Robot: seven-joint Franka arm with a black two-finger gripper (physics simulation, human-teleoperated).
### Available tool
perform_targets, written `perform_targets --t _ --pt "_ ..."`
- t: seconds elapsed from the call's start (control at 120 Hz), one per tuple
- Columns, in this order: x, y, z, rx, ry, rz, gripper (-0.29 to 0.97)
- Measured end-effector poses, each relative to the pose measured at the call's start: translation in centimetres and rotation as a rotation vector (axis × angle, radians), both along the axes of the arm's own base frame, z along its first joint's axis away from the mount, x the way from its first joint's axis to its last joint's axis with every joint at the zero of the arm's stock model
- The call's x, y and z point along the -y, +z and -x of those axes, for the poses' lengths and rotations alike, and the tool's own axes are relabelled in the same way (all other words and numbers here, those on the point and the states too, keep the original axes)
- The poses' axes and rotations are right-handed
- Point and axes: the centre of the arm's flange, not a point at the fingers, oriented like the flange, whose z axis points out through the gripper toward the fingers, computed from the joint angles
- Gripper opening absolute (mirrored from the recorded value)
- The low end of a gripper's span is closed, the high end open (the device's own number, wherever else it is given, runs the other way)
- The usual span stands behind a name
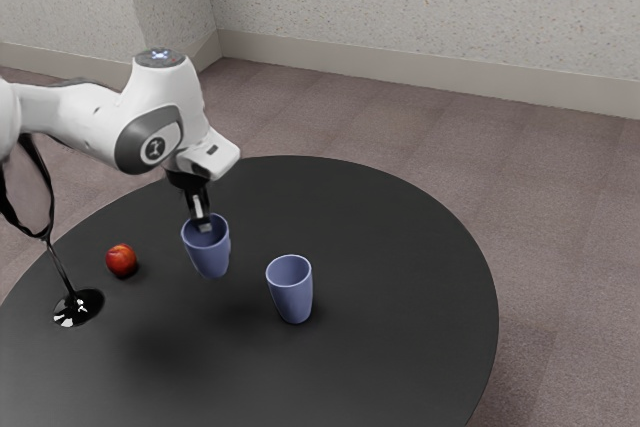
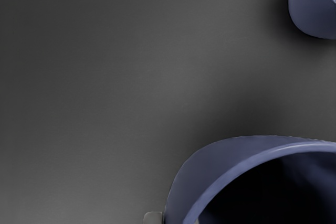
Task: Place the left cup onto the right cup
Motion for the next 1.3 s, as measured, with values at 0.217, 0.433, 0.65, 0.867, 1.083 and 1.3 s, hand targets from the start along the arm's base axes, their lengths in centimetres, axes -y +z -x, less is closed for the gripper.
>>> perform_targets --t 0.217,0.433,0.65,0.867,1.083,1.3 --pt "4.9 6.1 -3.8 0.077 -0.06 -0.01 -0.11" --pt "12.9 5.8 -4.4 0.046 -0.169 -0.02 -0.11" --pt "12.6 5.5 -4.1 0.015 -0.138 -0.013 -0.11" --pt "14.0 4.5 -3.9 -0.009 -0.131 0.011 -0.11" --pt "14.2 2.9 -3.9 -0.04 -0.1 0.038 -0.11" --pt "13.5 0.6 -4.2 -0.078 -0.069 0.035 -0.11"
